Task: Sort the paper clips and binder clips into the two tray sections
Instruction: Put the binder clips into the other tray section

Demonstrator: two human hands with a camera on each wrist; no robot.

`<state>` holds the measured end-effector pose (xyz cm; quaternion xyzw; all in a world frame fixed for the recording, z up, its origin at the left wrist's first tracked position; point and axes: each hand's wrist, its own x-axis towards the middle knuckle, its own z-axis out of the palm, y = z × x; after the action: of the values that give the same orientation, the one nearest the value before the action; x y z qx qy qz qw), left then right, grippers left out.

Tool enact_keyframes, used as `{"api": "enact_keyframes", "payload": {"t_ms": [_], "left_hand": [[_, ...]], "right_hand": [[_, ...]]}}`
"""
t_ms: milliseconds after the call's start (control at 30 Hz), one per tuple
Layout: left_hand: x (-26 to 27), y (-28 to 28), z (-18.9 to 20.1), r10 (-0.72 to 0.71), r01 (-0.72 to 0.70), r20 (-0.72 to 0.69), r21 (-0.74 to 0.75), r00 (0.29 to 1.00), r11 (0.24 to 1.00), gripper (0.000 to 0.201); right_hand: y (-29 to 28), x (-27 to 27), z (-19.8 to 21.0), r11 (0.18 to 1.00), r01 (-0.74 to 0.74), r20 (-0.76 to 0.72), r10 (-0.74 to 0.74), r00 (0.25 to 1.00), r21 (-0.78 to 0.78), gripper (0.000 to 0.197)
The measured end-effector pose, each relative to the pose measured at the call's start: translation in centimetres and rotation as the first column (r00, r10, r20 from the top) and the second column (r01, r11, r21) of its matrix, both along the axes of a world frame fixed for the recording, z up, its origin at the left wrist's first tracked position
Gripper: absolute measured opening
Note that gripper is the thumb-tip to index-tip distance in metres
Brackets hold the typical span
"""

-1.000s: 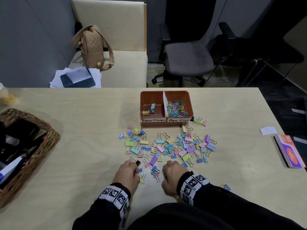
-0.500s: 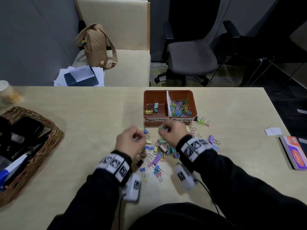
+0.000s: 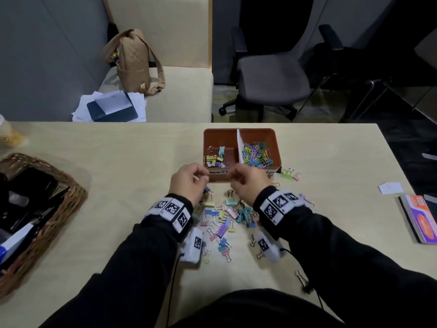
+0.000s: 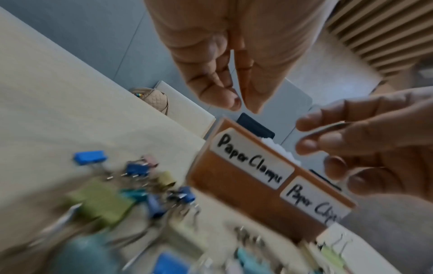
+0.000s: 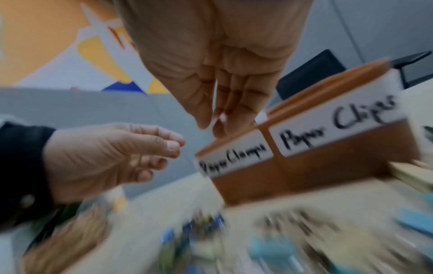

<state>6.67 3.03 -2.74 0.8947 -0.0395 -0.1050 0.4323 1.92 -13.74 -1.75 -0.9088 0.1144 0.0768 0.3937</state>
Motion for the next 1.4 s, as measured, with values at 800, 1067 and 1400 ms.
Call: {"api": "enact_keyframes", "payload": {"t_ms": [800, 1067, 1400], "left_hand": [[-10.1, 0.2, -6.1, -0.453, 0.509, -0.234, 0.443, 0.86, 0.738, 0.016], [-10.7, 0.0, -6.4, -0.422, 0.47, -0.226, 0.578, 0.878, 0.667, 0.031], [-10.8, 0.2, -6.8, -0.337, 0.447, -0.295, 0.537, 0.894, 0.716, 0.036]], "right_hand": [[1.7, -7.0, -7.7, 0.755, -0.47, -0.28, 0.38, 0.882, -0.457, 0.03], [1.9, -7.8, -7.5, 0.746, -0.497, -0.315, 0.389, 0.866, -0.443, 0.034], [2.4, -7.0, -6.6, 0.86, -0.367, -0.276, 0.278, 0.92, -0.354, 0.029]]}}
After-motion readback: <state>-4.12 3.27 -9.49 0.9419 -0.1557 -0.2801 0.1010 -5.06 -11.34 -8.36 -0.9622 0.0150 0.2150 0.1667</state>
